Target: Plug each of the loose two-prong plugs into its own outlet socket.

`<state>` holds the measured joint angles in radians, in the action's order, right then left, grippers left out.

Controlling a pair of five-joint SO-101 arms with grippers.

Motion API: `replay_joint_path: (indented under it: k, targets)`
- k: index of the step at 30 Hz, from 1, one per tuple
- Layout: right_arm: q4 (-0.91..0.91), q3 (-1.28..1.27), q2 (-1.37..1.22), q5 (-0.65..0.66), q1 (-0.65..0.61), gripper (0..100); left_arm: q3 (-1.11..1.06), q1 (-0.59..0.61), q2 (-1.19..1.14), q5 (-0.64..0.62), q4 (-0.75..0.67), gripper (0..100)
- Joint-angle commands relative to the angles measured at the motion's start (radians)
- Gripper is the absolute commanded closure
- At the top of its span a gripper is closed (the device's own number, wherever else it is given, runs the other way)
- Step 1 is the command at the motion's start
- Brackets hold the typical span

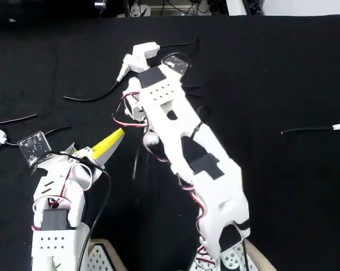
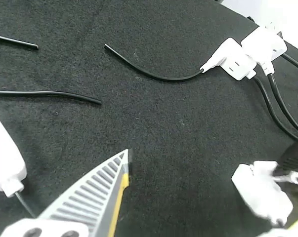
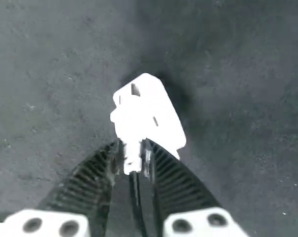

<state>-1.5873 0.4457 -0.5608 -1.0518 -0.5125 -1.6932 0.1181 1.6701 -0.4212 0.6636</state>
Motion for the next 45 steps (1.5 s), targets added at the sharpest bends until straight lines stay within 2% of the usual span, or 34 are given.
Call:
replay_joint_path:
  k: [1, 8, 15, 18, 21, 26, 30, 36, 39, 42, 45]
  targets:
    - [-0.035, 0.081, -0.067, -0.002, 0.012, 98.5, -0.015, -0.005, 0.011, 0.005, 0.002, 46]
    - [-0.172, 0.234, -0.151, 0.034, 0.012, 98.5, -0.015, -0.005, 0.011, 0.005, 0.002, 46]
    - [-0.173, 0.254, -0.119, 0.054, 0.014, 98.6, -0.015, -0.005, 0.011, 0.005, 0.000, 46]
    - [-0.163, 0.255, -0.093, 0.132, 0.028, 98.5, -0.015, -0.005, 0.011, 0.005, 0.000, 46]
    - [-0.129, 0.255, -0.062, 0.315, 0.037, 98.5, -0.015, -0.005, 0.011, 0.005, 0.000, 46]
    - [-0.123, 0.251, -0.039, 0.764, 0.069, 98.6, -0.015, -0.005, 0.011, 0.005, 0.000, 46]
    - [-0.150, 0.254, -0.039, 0.901, 0.081, 98.6, -0.015, -0.005, 0.011, 0.005, -0.002, 46]
    - [-0.178, 0.225, -0.039, 1.229, 0.008, 98.6, -0.015, -0.005, 0.011, 0.005, -0.002, 46]
    - [-0.180, 0.133, -0.024, 1.349, 0.009, 98.6, -0.015, -0.004, 0.011, 0.005, 0.000, 46]
    - [-0.176, -0.025, 0.033, 1.470, 0.094, 98.6, -0.015, -0.004, 0.011, 0.005, 0.000, 46]
    - [-0.173, -0.170, 0.093, 1.597, 0.241, 98.6, -0.015, -0.004, 0.011, 0.005, 0.002, 46]
